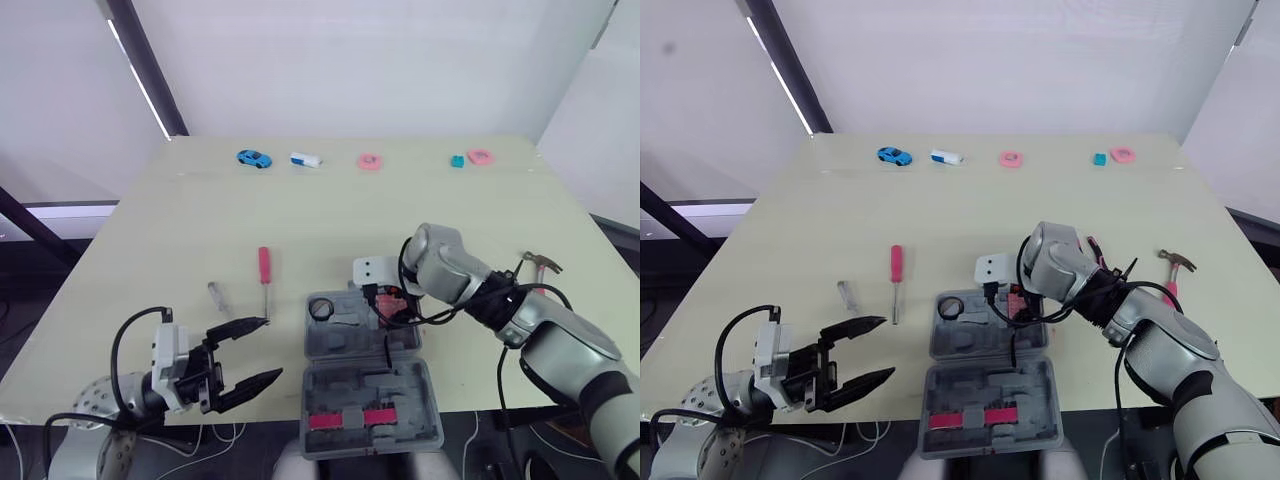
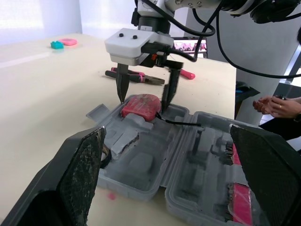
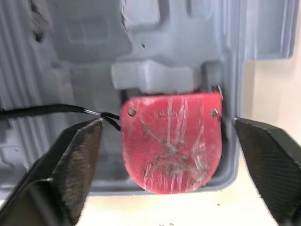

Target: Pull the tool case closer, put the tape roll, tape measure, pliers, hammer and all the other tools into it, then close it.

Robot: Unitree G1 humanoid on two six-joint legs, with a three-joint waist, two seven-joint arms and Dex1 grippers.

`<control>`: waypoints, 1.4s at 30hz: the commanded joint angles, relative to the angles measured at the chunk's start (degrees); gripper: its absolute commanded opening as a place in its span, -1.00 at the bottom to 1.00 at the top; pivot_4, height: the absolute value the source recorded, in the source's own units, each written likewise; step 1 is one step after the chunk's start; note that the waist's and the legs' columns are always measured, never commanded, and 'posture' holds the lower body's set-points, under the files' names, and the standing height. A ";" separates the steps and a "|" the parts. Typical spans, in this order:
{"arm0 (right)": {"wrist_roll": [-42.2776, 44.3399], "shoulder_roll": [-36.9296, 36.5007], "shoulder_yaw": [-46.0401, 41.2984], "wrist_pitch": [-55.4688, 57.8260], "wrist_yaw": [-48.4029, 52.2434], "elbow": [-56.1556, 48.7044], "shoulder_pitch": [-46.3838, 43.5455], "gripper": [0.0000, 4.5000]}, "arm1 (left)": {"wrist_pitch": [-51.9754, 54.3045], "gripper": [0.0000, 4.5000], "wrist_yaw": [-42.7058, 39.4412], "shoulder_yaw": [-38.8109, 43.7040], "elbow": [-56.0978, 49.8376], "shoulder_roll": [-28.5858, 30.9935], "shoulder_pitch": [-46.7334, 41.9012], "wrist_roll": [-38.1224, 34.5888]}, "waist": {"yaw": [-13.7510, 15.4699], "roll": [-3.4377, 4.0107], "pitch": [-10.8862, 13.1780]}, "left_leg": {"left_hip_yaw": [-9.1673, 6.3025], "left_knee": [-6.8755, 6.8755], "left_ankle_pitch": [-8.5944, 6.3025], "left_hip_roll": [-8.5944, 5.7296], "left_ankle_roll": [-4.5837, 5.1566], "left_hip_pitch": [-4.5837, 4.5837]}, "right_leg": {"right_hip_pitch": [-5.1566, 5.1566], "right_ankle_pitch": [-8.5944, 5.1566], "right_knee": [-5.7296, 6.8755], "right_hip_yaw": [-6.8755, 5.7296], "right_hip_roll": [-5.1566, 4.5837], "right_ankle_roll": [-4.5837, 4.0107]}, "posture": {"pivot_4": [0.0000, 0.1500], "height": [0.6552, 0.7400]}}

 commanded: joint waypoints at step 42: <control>22.19 -2.02 -36.28 -42.36 -14.16 -0.38 35.55 -0.35 | 7.17 1.00 4.41 -0.32 -7.51 -0.59 -0.56 -2.91 | 0.22 -0.15 -0.08 | -0.16 0.07 0.00 0.00 0.02 0.23 | 0.39 0.00 -0.11 -0.01 0.07 0.02 | 1.00 1.00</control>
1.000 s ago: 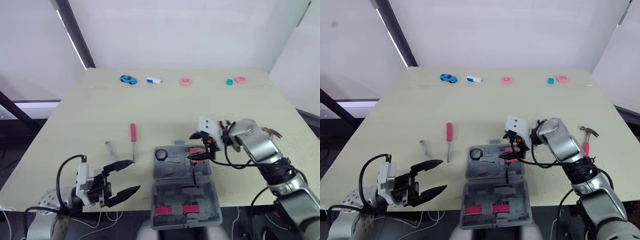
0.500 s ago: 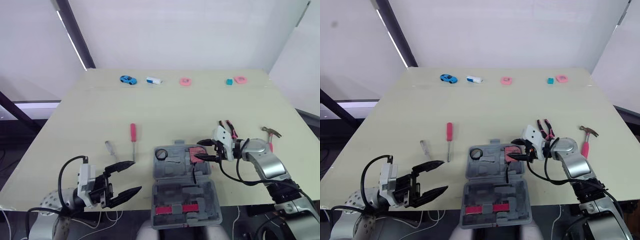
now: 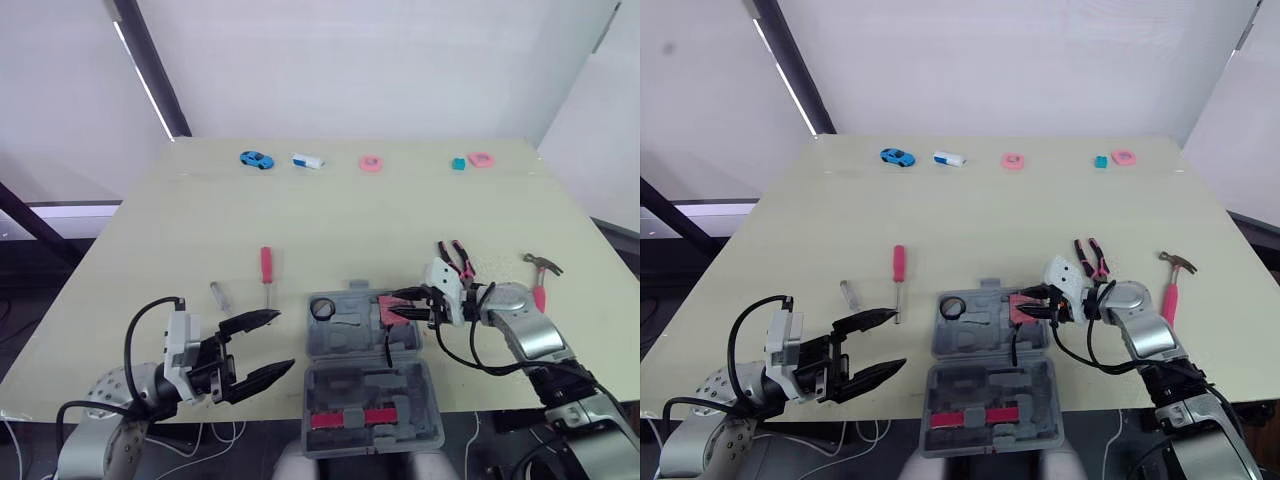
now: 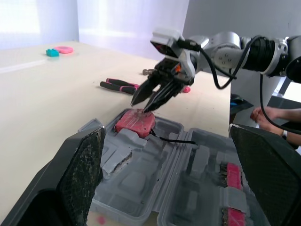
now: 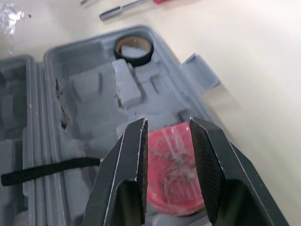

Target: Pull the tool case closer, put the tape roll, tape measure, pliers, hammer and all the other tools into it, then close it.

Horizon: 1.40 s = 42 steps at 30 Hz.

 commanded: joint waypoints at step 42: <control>18.08 -11.94 -36.18 0.21 -9.12 -18.40 43.61 0.98 | -4.63 1.00 9.88 11.15 21.42 -3.79 9.53 4.74 | 0.00 -0.13 -0.61 | -0.09 -0.33 -0.04 0.10 -0.01 1.07 | 0.87 -0.41 -0.29 0.18 -0.21 0.00 | 1.00 1.00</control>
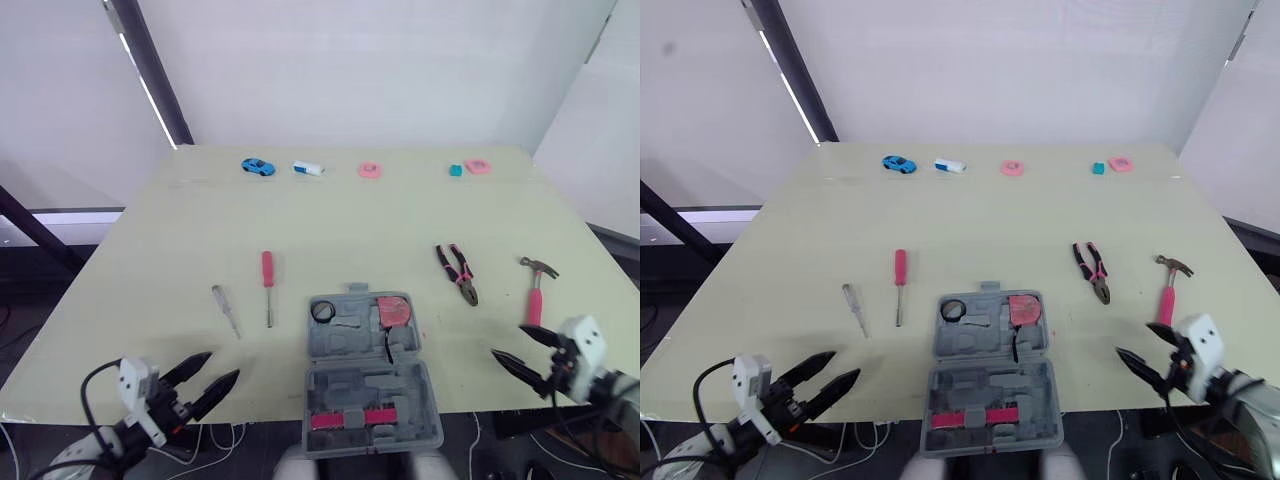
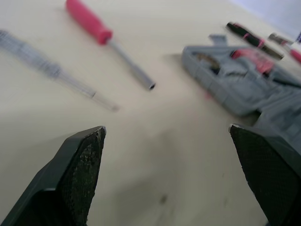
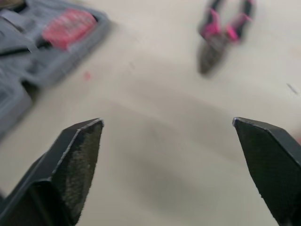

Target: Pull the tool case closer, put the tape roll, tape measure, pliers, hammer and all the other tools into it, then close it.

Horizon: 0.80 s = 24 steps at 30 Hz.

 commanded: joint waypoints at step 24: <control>-10.52 8.91 13.77 19.79 -28.15 4.85 -29.70 0.98 | 7.97 1.00 -3.01 -7.73 -21.38 3.85 -11.84 -3.56 | 0.09 -0.01 0.23 | 0.05 -0.06 0.00 -0.13 0.01 -0.24 | -0.19 0.16 0.02 0.02 -0.02 -0.27 | 1.00 1.00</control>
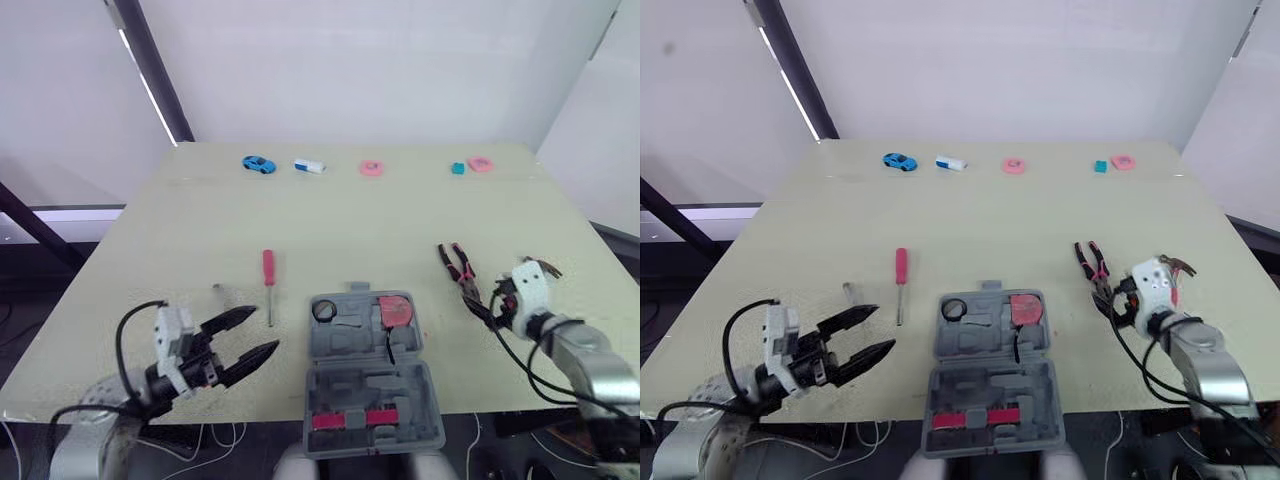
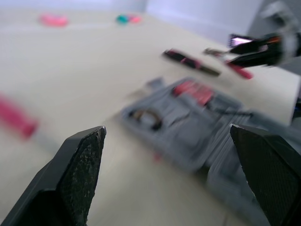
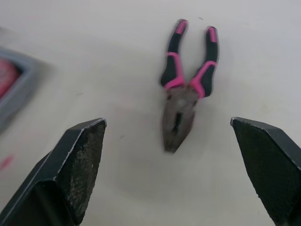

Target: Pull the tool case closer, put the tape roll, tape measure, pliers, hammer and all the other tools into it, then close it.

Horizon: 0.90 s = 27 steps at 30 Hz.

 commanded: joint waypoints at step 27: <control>-3.68 8.20 -0.27 -5.23 -8.54 20.95 -12.12 0.56 | 8.38 1.00 2.74 -4.34 -11.53 1.72 -5.90 -4.24 | -0.35 0.09 0.09 | 0.10 -0.04 0.00 0.01 0.01 -0.03 | 0.01 0.00 0.02 0.00 0.17 0.03 | 1.00 1.00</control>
